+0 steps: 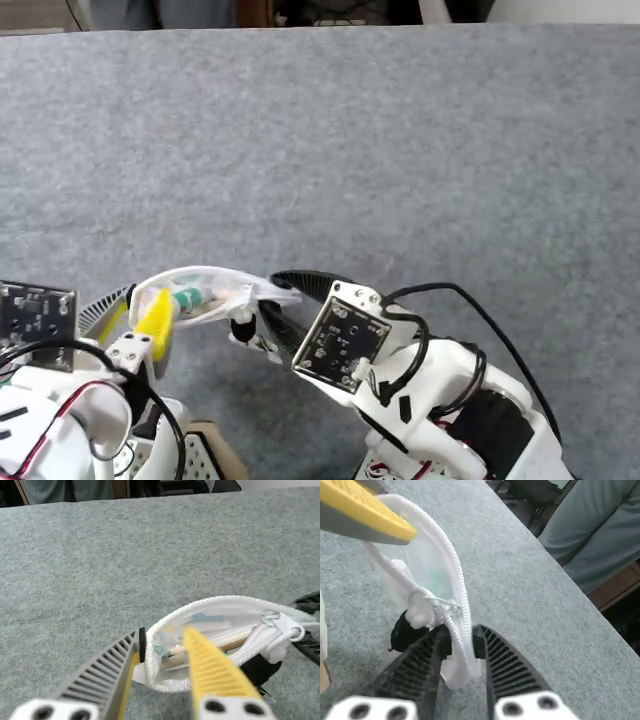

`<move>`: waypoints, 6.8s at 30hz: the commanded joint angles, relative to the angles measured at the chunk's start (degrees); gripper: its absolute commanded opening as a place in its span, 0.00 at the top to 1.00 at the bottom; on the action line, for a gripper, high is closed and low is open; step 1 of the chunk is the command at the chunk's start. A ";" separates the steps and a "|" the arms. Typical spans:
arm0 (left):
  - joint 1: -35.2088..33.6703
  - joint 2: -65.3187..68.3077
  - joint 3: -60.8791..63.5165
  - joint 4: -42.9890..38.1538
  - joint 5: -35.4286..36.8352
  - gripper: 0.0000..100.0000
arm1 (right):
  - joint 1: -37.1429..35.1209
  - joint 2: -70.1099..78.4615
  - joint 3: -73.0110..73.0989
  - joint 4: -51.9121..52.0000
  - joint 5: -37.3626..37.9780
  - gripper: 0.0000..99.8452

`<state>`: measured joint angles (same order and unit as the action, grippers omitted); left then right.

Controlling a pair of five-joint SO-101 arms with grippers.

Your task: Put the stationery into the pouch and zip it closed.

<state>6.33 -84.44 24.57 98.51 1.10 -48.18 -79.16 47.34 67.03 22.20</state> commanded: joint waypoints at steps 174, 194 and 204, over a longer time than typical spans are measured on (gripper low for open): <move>-4.18 -0.09 11.56 -6.77 -20.04 0.97 | 0.88 0.31 -9.36 11.78 -8.44 0.95; -4.26 -0.18 14.46 -18.64 -4.40 0.97 | 0.79 0.31 7.52 -3.60 -18.11 0.84; -4.26 -3.25 14.99 -18.73 -4.40 0.97 | -7.47 0.40 8.84 -14.33 -23.38 0.84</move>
<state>1.93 -87.16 40.31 81.10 -4.00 -52.75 -78.37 57.98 54.81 0.57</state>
